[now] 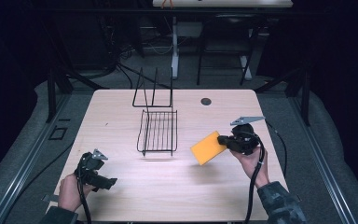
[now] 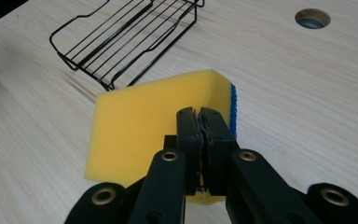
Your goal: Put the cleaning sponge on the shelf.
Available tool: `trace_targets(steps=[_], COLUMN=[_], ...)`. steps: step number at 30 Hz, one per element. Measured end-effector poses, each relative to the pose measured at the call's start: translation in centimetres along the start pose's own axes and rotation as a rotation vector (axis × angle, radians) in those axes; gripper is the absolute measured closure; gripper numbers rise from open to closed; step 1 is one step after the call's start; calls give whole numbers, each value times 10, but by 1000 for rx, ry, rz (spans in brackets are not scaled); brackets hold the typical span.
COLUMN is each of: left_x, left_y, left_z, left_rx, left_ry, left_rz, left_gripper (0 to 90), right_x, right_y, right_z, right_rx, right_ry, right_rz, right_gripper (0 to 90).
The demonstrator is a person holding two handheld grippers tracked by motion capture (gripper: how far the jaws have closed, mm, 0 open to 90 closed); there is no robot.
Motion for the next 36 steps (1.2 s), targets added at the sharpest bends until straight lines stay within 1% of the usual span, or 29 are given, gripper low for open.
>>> trace_targets(steps=[2,3,5,9,12,13,15,16,18,21,23,25,26,27,29,33,34,35,36], left_x=[0,0,0,0,1,1,2,2,2,2,2,3,4,4,5,5,5,6,7], left_y=[0,0,0,0,1,1,1,1,1,1,1,2,2,2,1,1,2,2,3], left_z=[0,0,0,1,-1,-1,-1,-1,-2,-2,-1,-1,-1,-3,-3,-3,-3,-2,-2], left_rx=[-4,-6,-12,-4,-10,-10,-28,-28,-30,-31,-28,-28,-26,-36,-39,-41,-40,-35,-40], left_ry=[0,3,12,7,8,8,25,25,41,35,30,36,41,55,76,73,66,63,64], left_rz=[2,4,3,-2,10,10,5,5,-1,-3,5,8,7,5,-1,-3,1,7,8], left_gripper=[73,68,63,60,60,56,30,20,15,15,14,6,3,3,1,2,1,2,2], right_x=[3,7,8,15,17,17,20,20,22,23,25,26,28,28,31,34,34,35,36], right_y=[-2,-3,-4,-7,-9,-9,-11,-11,-11,-11,-12,-13,-14,-15,-16,-19,-20,-20,-21], right_z=[3,6,7,11,11,11,10,10,10,10,9,8,8,7,6,4,5,5,4], right_rx=[4,7,9,11,13,13,15,15,14,15,16,18,20,21,21,19,22,21,23], right_ry=[0,5,1,8,9,9,19,19,19,23,28,29,34,31,39,48,47,49,53], right_rz=[-3,-13,-13,-30,-30,-30,-33,-33,-33,-31,-37,-38,-43,-41,-46,-53,-50,-57,-53], right_gripper=[877,877,877,878,878,878,878,878,879,879,879,880,880,880,880,880,879,880,880])
Point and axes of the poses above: each handheld gripper's, and its own axes: z roughly forward along the jaws, x roughly out of its top, y roughly to its right, the point moved 4 cm from there along z, roughly forward along the jaws, and after that the axes turned 6 degrees about -y, right-handed, at the moved point
